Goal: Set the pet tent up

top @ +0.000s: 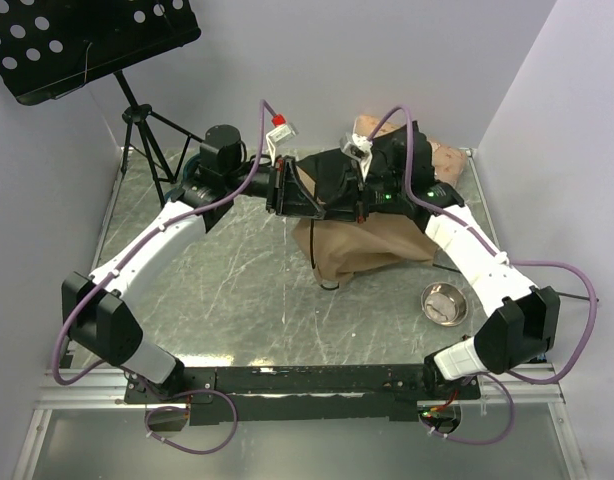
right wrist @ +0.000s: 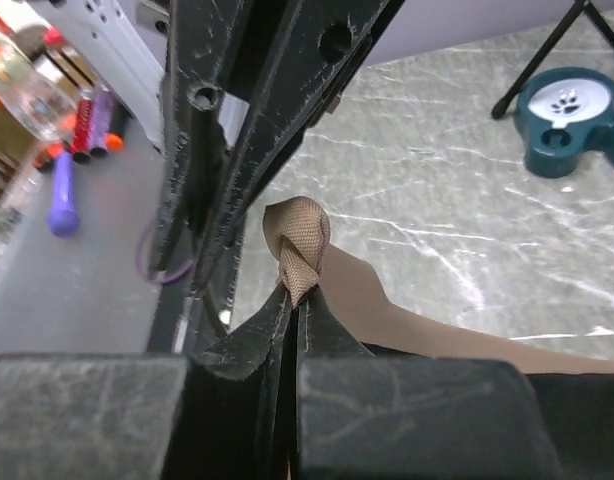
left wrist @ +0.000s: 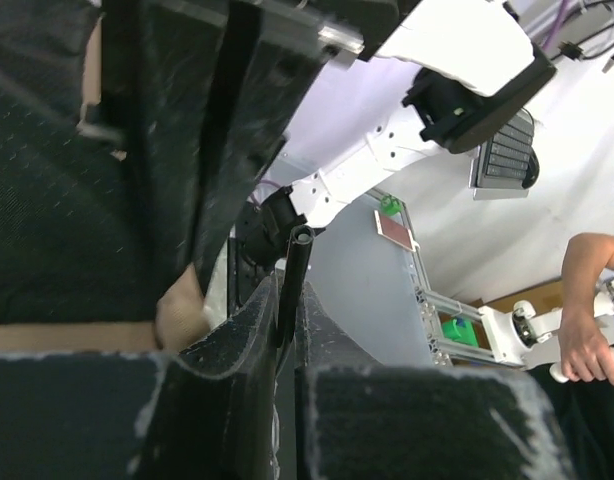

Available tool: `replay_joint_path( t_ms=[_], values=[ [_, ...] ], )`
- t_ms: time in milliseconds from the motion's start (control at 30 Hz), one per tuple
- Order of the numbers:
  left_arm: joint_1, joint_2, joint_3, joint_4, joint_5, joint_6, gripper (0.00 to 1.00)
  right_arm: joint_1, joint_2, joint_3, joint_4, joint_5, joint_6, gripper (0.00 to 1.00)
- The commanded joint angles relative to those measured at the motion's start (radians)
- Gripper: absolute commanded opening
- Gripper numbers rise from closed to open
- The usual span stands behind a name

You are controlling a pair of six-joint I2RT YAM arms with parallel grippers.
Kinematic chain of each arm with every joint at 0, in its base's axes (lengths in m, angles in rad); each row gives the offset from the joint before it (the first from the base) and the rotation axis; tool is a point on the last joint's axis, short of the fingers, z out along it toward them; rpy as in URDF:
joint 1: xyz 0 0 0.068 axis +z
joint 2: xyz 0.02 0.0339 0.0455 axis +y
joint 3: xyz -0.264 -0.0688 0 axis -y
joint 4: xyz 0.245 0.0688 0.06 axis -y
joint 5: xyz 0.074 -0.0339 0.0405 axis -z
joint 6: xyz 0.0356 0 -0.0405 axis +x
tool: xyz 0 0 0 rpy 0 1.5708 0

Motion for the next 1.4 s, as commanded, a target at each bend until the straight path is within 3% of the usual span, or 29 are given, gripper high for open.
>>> replay_joint_path(
  t_ms=[0, 433, 700, 800, 967, 1033, 1200, 1367],
  values=[
    [-0.001, 0.042, -0.036, -0.191, 0.009, 0.035, 0.01, -0.027, -0.077, -0.03, 0.42, -0.064, 0.304, 0.0],
    [-0.004, 0.03, -0.087, -0.348, -0.004, 0.168, 0.01, -0.102, -0.03, -0.091, 1.022, -0.003, 0.907, 0.0],
    [-0.032, 0.053, -0.036, -0.34, 0.014, 0.191, 0.01, -0.093, -0.031, -0.113, 1.049, 0.049, 0.961, 0.0],
    [-0.024, 0.038, -0.018, -0.265, 0.019, 0.15, 0.01, -0.079, -0.06, -0.163, 0.993, 0.062, 0.907, 0.0],
    [0.019, -0.031, -0.093, 0.156, -0.03, -0.14, 0.01, -0.061, -0.112, -0.263, 0.93, 0.08, 0.832, 0.0],
    [0.027, -0.037, -0.105, 0.253, -0.06, -0.198, 0.01, -0.056, -0.123, -0.283, 0.92, 0.089, 0.82, 0.0],
    [0.022, -0.036, -0.159, 0.462, -0.148, -0.344, 0.01, -0.032, -0.131, -0.294, 0.894, 0.125, 0.794, 0.0],
    [0.036, -0.036, -0.152, 0.516, -0.271, -0.361, 0.01, -0.004, -0.17, -0.321, 0.757, 0.215, 0.699, 0.0]
  ],
)
